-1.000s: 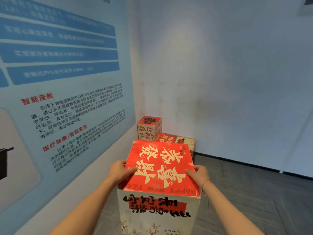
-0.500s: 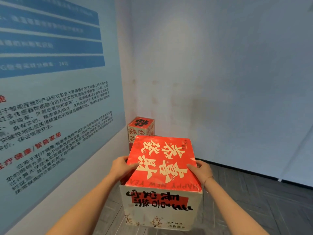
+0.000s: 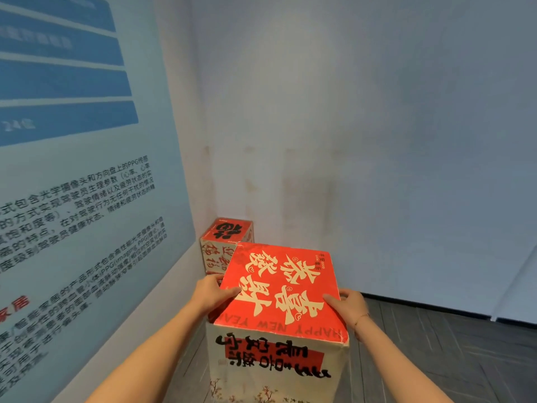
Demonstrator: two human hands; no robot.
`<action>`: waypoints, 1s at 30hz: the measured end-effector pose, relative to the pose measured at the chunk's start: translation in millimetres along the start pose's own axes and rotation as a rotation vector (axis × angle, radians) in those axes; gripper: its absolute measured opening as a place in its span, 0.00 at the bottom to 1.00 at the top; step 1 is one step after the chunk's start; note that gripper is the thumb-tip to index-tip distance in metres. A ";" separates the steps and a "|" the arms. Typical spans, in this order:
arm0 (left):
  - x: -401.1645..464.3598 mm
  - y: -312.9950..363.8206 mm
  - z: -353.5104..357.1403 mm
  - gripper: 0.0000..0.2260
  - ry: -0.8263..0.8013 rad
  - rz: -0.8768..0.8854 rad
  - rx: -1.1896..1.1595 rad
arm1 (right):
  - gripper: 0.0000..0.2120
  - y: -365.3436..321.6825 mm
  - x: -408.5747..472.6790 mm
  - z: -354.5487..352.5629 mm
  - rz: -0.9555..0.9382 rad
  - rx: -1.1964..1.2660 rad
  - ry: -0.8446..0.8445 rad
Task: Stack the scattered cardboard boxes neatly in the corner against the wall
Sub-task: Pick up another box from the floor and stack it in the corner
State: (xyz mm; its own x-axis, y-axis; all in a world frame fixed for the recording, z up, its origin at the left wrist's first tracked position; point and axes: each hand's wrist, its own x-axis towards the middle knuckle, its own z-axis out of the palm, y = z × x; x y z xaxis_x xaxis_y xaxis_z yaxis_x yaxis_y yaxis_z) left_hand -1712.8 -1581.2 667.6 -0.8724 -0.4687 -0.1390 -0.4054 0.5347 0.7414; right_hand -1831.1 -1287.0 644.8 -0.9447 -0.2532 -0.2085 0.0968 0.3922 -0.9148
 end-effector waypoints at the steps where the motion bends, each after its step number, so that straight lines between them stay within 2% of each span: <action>1: 18.1 3.8 -2.5 0.17 -0.005 0.006 -0.001 | 0.13 -4.7 15.6 2.0 0.003 0.003 0.006; 6: 98.0 22.3 -5.8 0.14 -0.027 0.045 -0.009 | 0.06 -25.2 82.7 7.8 0.020 -0.001 0.044; 11: 176.4 35.6 7.2 0.14 -0.060 0.044 -0.025 | 0.09 -33.2 155.8 1.4 0.048 -0.027 0.053; 19: 292.1 66.0 44.8 0.19 -0.050 0.002 -0.061 | 0.07 -45.0 290.2 -23.3 0.066 -0.077 -0.011; 25: 356.3 85.2 56.5 0.18 -0.028 -0.004 -0.077 | 0.17 -62.3 371.1 -34.8 0.054 -0.128 -0.024; 30: 405.4 93.5 56.0 0.17 -0.031 0.007 -0.083 | 0.19 -74.1 419.5 -31.8 0.059 -0.112 -0.006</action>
State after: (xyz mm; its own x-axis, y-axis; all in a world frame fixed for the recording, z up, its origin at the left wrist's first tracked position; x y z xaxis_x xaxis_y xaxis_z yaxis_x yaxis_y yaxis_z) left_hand -2119.7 -1681.8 643.8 -0.8838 -0.4422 -0.1526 -0.3760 0.4776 0.7940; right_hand -2244.6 -1394.1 636.1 -0.9365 -0.2322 -0.2628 0.1157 0.5029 -0.8566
